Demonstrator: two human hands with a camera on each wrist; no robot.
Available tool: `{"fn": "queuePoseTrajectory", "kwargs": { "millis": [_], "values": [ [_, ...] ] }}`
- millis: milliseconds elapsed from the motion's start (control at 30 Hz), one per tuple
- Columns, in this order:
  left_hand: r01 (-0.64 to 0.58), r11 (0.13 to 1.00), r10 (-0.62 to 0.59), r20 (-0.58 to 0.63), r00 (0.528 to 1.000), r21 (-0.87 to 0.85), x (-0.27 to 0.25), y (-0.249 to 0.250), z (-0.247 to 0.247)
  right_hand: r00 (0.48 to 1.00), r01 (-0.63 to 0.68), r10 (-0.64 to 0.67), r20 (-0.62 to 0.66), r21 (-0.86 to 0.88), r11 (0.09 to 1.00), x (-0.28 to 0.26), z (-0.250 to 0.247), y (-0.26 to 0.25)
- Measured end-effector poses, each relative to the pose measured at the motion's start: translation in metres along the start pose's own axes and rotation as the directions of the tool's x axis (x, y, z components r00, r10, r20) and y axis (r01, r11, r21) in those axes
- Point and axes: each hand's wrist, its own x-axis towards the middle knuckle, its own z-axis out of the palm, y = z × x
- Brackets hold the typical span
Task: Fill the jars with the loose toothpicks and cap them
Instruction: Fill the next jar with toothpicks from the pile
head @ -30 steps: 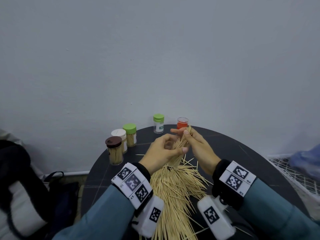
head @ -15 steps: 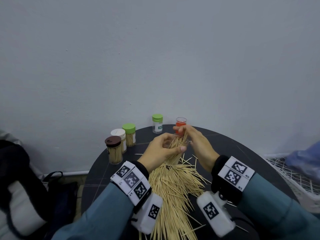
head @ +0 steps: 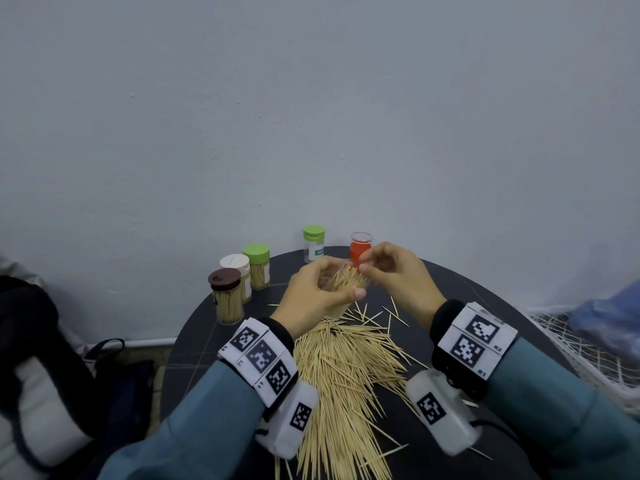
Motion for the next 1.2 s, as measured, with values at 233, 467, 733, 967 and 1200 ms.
{"fn": "queuePoseTrajectory", "kwargs": {
  "millis": [233,467,733,967,1200],
  "values": [
    [-0.084,0.991,0.094,-0.096,0.991,0.101,-0.002,0.002,-0.002,0.994,0.109,-0.114,-0.005,-0.241,0.964,-0.005,-0.001,-0.005],
    [-0.129,0.973,0.168,-0.206,0.964,0.191,-0.001,0.004,-0.005,0.986,0.158,-0.164,-0.028,-0.142,0.977,-0.011,0.005,-0.007],
    [-0.119,0.974,0.146,-0.134,0.98,0.191,-0.002,0.003,-0.003,0.997,0.067,-0.064,-0.045,0.061,0.996,-0.008,0.008,-0.008],
    [-0.108,0.981,0.131,-0.139,0.982,0.163,-0.002,0.002,-0.004,0.995,0.099,-0.099,0.004,-0.093,0.991,-0.01,0.005,-0.009],
    [-0.08,0.986,0.102,-0.147,0.984,0.149,0.0,0.001,-0.006,0.991,0.13,-0.131,-0.008,-0.095,0.987,-0.008,0.005,-0.007]
  ]
}}
